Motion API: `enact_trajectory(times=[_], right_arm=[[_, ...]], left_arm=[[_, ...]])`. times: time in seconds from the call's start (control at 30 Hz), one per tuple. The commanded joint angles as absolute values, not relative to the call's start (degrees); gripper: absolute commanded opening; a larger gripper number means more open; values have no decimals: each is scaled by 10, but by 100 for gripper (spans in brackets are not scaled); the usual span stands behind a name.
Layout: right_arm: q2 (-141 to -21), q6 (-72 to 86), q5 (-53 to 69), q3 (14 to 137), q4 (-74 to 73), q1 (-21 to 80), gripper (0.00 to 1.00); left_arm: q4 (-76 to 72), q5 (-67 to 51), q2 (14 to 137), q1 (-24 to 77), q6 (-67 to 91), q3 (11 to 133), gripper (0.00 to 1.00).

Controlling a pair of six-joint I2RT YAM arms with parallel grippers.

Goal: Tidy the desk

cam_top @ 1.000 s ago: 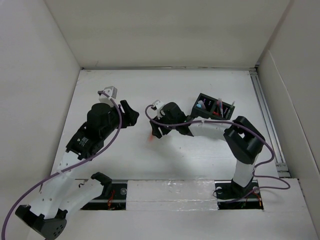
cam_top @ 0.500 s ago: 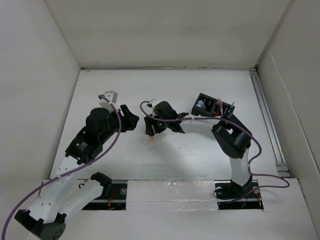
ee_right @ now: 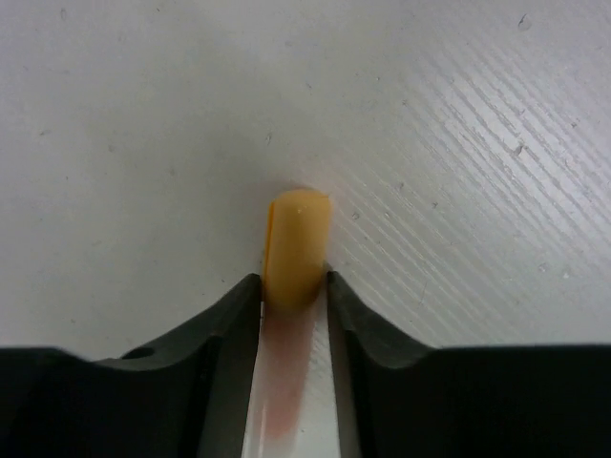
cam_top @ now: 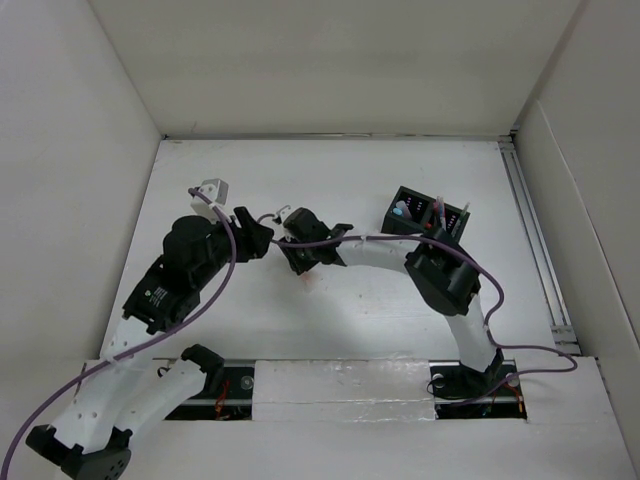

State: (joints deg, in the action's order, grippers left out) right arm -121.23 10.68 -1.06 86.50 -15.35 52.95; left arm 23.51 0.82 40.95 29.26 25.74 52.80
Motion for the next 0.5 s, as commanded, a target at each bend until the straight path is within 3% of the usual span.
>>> enact_trajectory(times=[0.0, 0.13, 0.23, 0.47], right_arm=[[-1218, 94, -40, 859, -189, 534, 39], [-1208, 98, -23, 830, -152, 534, 12], [-1151, 84, -12, 784, -76, 529, 4], [-958, -41, -5, 713, 50, 441, 0]], left_arm=[[225, 20, 412, 295, 249, 603, 49], [230, 15, 423, 295, 248, 655, 49], [231, 14, 425, 295, 249, 663, 49], [208, -31, 421, 295, 270, 623, 50]])
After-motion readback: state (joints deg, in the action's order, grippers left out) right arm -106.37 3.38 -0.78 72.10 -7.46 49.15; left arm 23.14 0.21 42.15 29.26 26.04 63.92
